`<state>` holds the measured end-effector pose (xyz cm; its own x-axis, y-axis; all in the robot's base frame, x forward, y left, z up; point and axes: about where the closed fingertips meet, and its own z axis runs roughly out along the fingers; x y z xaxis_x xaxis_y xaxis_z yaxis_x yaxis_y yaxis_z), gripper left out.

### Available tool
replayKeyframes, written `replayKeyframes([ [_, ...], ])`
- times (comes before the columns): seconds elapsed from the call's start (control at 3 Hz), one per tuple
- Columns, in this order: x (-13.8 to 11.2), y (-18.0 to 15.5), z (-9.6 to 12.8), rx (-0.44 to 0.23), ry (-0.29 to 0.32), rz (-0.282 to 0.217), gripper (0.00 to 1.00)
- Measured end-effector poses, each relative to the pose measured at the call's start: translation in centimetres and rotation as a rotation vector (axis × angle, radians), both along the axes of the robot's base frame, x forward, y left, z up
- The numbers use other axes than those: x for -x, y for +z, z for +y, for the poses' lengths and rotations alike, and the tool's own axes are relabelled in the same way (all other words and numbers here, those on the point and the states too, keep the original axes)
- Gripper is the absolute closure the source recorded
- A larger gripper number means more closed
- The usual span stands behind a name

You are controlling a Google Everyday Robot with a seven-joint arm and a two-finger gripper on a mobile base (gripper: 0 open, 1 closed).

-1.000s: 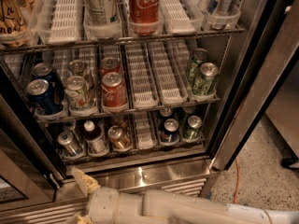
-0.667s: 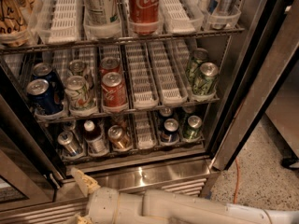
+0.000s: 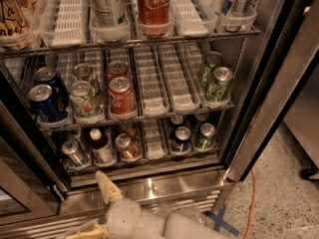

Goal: Pick blue plastic bottle from bottom shelf of fridge

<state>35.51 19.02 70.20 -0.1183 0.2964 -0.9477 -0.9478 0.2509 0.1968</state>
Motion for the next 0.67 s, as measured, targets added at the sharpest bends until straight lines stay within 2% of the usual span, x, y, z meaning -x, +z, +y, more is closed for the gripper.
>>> replayKeyframes([
  [0.33,-1.49,-0.11,-2.41,-0.013,-0.085,0.032,0.0],
  [0.67,-1.49,-0.11,-2.41,-0.013,-0.085,0.032,0.0],
])
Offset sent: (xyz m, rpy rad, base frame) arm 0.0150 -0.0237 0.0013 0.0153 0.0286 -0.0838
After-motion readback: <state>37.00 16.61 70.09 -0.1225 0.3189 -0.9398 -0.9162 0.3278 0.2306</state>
